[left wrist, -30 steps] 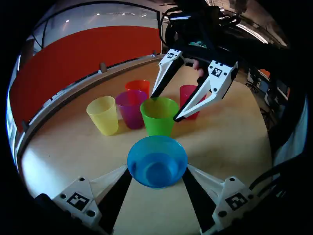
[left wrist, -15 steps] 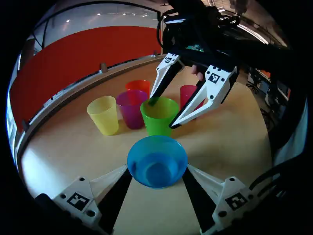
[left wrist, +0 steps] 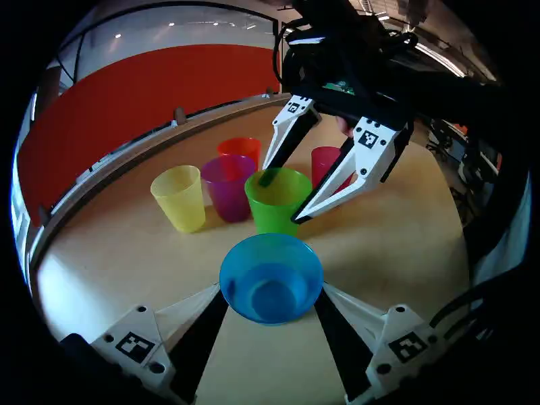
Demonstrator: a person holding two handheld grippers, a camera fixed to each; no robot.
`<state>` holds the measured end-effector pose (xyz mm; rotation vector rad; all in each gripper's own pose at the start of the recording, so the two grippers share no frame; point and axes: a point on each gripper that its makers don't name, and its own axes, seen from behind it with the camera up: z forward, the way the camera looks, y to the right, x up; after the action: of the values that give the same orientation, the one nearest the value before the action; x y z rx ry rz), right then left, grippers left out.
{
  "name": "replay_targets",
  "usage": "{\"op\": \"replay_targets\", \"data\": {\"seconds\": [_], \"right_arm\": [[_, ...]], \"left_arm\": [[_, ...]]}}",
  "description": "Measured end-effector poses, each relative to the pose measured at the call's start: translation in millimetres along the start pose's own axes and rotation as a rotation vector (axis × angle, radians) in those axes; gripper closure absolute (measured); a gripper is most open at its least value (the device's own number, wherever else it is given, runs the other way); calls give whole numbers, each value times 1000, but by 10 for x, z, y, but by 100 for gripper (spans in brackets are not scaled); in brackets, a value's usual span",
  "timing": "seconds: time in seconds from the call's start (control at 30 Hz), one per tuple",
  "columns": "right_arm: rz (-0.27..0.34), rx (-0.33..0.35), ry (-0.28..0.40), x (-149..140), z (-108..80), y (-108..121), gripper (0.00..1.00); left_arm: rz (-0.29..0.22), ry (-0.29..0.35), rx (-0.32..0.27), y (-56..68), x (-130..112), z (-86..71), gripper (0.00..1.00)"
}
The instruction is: Pour water
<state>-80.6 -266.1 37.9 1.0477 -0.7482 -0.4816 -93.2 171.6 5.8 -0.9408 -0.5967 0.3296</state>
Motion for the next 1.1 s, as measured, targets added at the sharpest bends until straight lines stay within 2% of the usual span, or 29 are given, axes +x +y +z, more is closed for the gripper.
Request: {"op": "replay_targets", "data": {"seconds": [0.53,0.87,1.1], "right_arm": [[-8,6,26,40,-71,-29,8],[0,-6,61,81,-206,-21,8],[8,-27,88,85,-341,-5,8]], "left_arm": [[-2,2,0,31,3,-7,17],[1,1,7,65,12,-39,17],[-10,24,24,76,99,-94,17]]}}
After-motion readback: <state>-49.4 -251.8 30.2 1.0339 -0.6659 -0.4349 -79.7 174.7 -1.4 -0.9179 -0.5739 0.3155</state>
